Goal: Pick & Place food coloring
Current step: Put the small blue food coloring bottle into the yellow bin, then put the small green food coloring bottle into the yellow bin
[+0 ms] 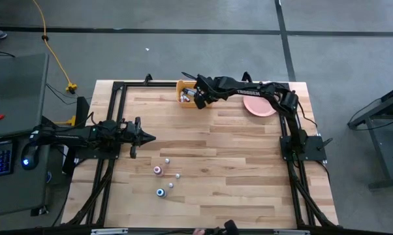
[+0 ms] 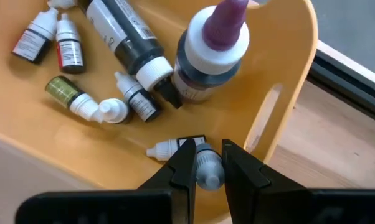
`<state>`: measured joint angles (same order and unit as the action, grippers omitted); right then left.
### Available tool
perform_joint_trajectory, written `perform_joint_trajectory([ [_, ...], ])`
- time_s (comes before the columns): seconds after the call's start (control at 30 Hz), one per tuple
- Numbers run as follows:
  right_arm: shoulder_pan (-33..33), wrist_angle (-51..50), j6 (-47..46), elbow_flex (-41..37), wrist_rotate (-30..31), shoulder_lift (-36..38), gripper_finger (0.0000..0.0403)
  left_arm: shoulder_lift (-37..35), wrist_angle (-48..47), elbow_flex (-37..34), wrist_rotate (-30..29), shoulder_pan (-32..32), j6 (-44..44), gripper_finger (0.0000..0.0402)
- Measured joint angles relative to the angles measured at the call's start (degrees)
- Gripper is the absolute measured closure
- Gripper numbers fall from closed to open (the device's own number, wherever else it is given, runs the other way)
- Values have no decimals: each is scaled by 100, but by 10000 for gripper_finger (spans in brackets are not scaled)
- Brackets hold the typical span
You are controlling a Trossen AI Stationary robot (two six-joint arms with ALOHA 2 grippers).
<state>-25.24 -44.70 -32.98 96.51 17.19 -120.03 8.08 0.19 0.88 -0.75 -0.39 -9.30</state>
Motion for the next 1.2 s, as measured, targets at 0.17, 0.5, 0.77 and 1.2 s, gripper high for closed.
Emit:
perform_joint_trajectory([
  [0.17, -32, 36, -1, 2, -275, -105, 340, -2, 0, 0, 3, -2, -1, 401],
  [0.5, -36, 38, 45, 2, -182, -114, 337, -1, 0, 1, 6, -2, 0, 401],
  [0.77, -38, 40, 46, 2, -122, -114, 310, 0, 0, 0, 6, 0, -1, 401],
  [1.2, -38, 69, 199, 23, -133, -114, 262, 0, 0, 1, 8, -2, -2, 401],
])
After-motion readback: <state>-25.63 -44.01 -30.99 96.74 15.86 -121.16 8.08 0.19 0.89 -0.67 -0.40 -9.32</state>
